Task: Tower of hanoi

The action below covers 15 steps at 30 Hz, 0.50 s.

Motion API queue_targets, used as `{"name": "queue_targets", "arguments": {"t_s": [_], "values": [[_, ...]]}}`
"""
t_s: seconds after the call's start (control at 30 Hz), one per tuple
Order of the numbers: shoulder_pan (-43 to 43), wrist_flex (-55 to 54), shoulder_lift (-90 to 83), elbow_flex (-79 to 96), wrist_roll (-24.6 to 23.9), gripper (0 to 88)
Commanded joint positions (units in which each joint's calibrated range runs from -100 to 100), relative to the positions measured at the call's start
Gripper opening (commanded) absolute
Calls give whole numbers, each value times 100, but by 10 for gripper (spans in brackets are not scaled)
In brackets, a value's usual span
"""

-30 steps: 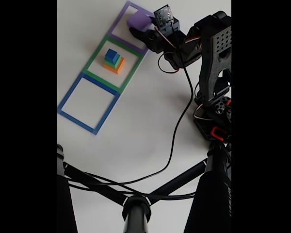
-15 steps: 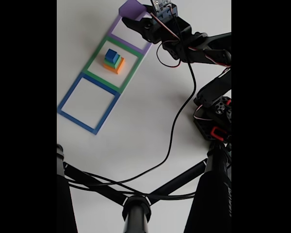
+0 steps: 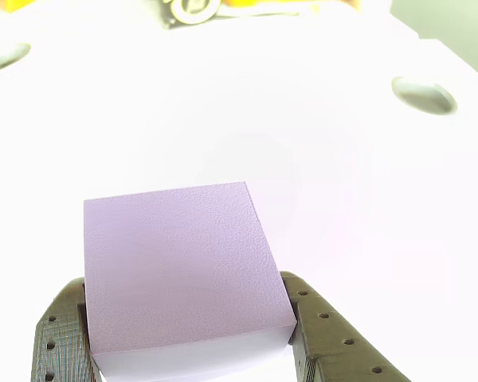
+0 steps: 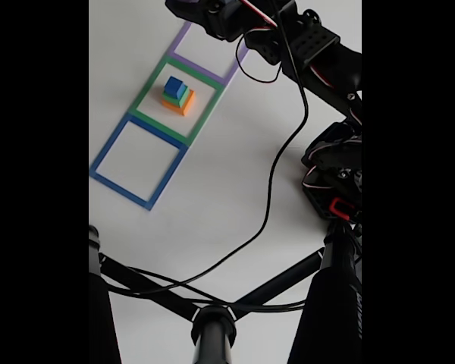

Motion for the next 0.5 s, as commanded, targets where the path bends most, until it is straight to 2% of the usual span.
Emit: {"name": "queue_targets", "arguments": {"t_s": [0.0, 0.23, 0.47], "values": [[-210, 2458, -344, -2323, 0, 85], [-795, 5592, 100, -5477, 0, 84], [-1485, 6960, 108, -6704, 0, 82]]}}
